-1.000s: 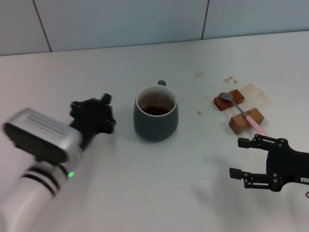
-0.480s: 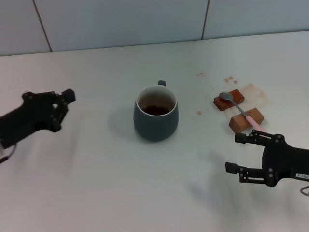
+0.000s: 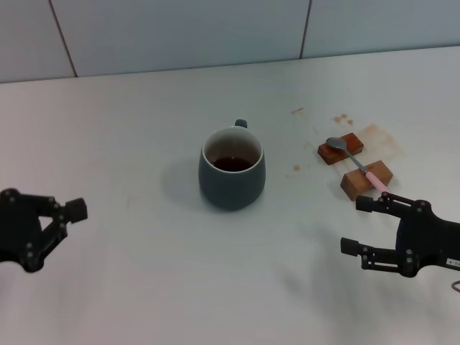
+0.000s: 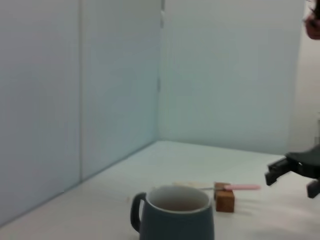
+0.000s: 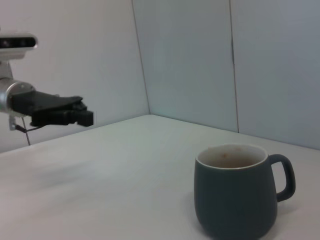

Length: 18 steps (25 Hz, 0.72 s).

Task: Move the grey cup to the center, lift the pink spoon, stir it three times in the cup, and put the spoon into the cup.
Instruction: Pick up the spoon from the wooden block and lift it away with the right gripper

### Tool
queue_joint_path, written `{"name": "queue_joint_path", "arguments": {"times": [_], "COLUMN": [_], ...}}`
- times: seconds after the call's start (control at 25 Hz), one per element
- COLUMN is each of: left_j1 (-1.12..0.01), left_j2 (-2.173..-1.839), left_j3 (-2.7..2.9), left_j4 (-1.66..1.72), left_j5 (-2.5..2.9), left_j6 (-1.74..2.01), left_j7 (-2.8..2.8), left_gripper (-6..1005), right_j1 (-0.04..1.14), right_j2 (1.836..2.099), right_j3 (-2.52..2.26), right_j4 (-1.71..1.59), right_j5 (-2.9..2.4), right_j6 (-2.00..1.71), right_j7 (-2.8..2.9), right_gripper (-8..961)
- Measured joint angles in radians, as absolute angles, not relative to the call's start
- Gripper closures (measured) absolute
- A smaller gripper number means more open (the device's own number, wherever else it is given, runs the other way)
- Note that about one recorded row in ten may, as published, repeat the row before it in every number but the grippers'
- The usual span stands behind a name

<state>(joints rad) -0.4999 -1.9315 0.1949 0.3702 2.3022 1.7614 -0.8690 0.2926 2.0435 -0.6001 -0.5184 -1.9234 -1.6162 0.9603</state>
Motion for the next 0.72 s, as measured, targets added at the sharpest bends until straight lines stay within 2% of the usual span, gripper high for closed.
{"name": "queue_joint_path", "arguments": {"times": [0.36, 0.6, 0.72], "left_j1": [-0.466, -0.457, -0.449], "left_j2": [-1.963, -1.978, -1.979], "left_j3": [0.196, 0.197, 0.197], "left_j4": [0.412, 0.447, 0.448], "left_j5": [2.300, 2.299, 2.296], "left_j6": [1.740, 1.746, 1.748], "left_j7": [-0.882, -0.882, -0.882], "left_gripper": [852, 661, 599], "right_j1": [0.278, 0.267, 0.264], "right_j2": [2.043, 2.043, 2.043], "right_j3": [-0.598, -0.598, -0.598], "right_j4": [-0.518, -0.518, -0.518], "right_j5": [-1.929, -1.928, -1.927], "right_j6": [-1.621, -1.631, -1.634], "right_j7": [0.963, 0.967, 0.967], "right_gripper": [134, 134, 134]}}
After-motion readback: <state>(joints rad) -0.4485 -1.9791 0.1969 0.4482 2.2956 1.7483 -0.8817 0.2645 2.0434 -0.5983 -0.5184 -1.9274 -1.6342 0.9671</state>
